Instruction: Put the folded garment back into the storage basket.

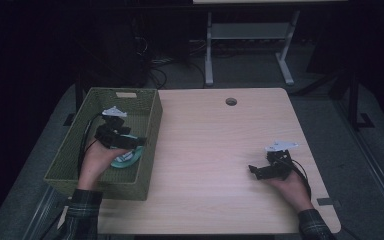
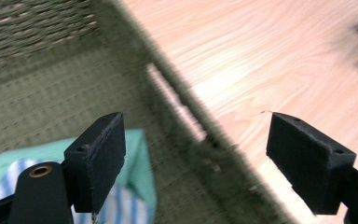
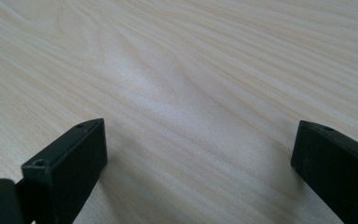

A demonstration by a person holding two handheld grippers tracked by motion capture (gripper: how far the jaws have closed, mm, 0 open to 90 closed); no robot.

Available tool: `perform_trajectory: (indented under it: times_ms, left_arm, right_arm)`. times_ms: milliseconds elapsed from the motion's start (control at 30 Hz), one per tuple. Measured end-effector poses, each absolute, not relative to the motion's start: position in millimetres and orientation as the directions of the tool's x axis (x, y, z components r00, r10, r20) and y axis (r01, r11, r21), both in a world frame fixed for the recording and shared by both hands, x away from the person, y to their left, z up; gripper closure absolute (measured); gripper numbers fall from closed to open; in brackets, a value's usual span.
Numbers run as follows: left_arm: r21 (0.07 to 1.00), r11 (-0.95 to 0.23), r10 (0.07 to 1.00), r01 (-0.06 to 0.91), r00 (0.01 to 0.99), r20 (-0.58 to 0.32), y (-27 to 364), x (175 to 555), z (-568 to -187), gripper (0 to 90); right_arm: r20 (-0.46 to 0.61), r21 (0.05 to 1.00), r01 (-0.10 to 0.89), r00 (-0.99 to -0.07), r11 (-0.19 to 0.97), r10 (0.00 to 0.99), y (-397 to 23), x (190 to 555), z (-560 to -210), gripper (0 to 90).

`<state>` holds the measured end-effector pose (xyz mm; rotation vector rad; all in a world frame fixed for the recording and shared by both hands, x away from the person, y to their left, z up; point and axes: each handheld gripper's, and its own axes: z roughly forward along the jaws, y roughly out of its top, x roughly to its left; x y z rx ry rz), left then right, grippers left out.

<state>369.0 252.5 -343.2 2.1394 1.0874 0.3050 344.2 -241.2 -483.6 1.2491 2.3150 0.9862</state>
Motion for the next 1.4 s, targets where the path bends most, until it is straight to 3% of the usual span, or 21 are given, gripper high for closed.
perform_trajectory:
  times_ms: [800, 1400]
  left_arm:
    - [0.683, -0.515, 0.631, 0.518, 0.768, -0.106, 147.8, 353.1, -348.4, 19.0]
    - [0.648, -0.569, 0.603, 0.507, 0.792, -0.09, 103.7, 348.0, -391.5, 18.9]
  right_arm:
    - [0.047, 0.705, 0.606, -0.556, 0.367, 0.83, -239.9, 344.4, -483.4, 2.8]
    - [0.044, 0.706, 0.603, -0.56, 0.37, 0.828, -240.0, 344.7, -483.4, 2.8]
